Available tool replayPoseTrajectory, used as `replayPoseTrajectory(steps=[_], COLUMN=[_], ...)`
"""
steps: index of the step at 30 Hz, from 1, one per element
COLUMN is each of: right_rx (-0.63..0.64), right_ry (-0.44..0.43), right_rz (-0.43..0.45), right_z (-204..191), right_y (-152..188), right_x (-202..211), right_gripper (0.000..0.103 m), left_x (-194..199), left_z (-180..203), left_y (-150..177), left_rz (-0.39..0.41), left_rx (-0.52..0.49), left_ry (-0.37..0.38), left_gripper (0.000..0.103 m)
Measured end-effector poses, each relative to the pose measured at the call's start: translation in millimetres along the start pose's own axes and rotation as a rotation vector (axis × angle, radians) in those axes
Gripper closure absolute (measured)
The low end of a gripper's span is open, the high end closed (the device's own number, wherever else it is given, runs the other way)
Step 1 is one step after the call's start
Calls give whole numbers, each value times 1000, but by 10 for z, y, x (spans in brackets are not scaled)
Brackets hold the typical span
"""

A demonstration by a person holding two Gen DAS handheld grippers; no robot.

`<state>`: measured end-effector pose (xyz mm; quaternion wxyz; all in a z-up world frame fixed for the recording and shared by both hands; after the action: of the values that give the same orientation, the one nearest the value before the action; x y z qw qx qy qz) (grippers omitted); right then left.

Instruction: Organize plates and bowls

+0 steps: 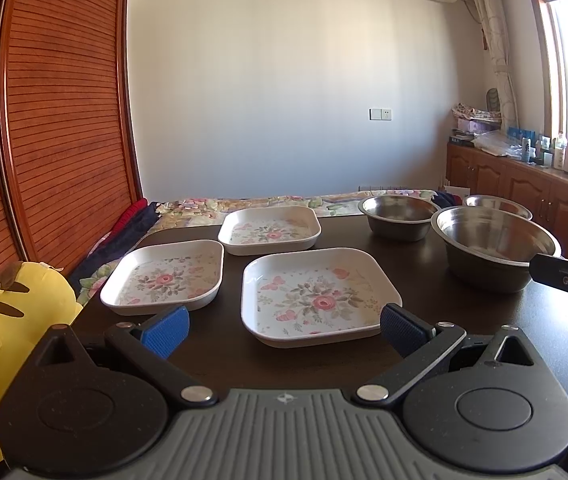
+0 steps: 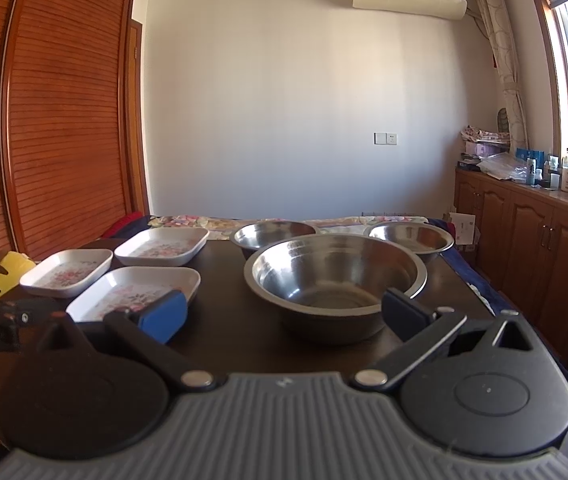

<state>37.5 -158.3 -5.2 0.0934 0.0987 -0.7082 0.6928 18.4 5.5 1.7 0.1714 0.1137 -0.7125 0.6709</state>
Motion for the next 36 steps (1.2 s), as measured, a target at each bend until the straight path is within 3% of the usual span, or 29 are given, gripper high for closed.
replayPoseTrajectory(steps=[36], right_rx=[-4], right_ry=[4], right_rz=[1], right_z=[18], right_y=[1], right_x=[-6], right_gripper=[0], left_x=[26], left_z=[-13], left_y=[-26], left_rz=[9], left_rx=[-5], left_ry=[0], left_gripper=[1])
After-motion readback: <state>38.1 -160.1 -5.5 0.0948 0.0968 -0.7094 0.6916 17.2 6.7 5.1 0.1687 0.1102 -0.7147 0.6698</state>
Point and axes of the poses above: each gripper's, at about its wrist camera, not at the fingertips, and x roughly against the way its jaws point, z to its right, y to its underside, the point moved 2 cm from there along -x, roughly the way its jaws point, and after that the axes turned 4 degrees about y, right-handed, at the moved point
